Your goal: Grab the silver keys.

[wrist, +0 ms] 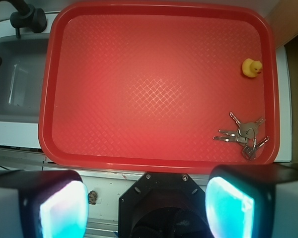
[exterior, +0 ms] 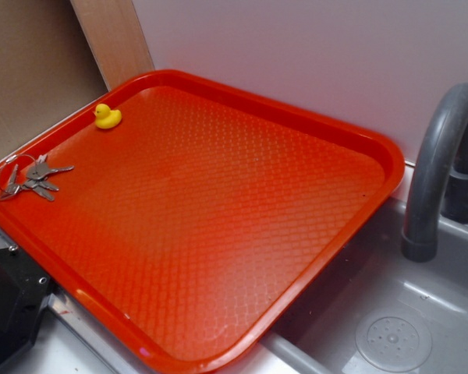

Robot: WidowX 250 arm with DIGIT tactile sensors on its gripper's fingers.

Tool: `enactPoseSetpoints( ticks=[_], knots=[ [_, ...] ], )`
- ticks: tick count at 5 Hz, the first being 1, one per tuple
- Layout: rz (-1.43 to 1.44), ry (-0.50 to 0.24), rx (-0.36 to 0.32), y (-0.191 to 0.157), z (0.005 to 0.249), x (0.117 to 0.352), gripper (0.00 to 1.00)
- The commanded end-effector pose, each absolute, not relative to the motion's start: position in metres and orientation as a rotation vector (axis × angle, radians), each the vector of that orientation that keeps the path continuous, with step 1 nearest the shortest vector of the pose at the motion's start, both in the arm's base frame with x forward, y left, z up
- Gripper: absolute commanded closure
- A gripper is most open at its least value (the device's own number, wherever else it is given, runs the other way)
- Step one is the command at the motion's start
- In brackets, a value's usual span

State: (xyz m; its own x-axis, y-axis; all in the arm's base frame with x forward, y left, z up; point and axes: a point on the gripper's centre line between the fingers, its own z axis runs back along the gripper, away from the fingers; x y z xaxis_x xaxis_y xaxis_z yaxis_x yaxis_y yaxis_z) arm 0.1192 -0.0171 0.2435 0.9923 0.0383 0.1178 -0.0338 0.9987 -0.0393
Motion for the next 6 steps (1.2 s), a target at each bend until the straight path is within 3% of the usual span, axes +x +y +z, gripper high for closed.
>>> enactPoseSetpoints(
  ticks=[1,2,3,4,5,6],
  knots=[
    [0.036,-0.119,-0.037,-0.017,0.244,0.119,0.0],
    [0.01,-0.129,-0.003,0.003,0.218,0.144,0.0],
    [0.045,-0.222,0.07,0.012,0.203,0.15,0.0],
    [0.191,-0.295,0.294,0.025,0.185,0.154,0.0],
    [0.307,-0.238,0.428,0.052,0.15,0.156,0.0],
    [0.266,-0.223,0.381,0.086,0.117,0.151,0.0]
  ],
)
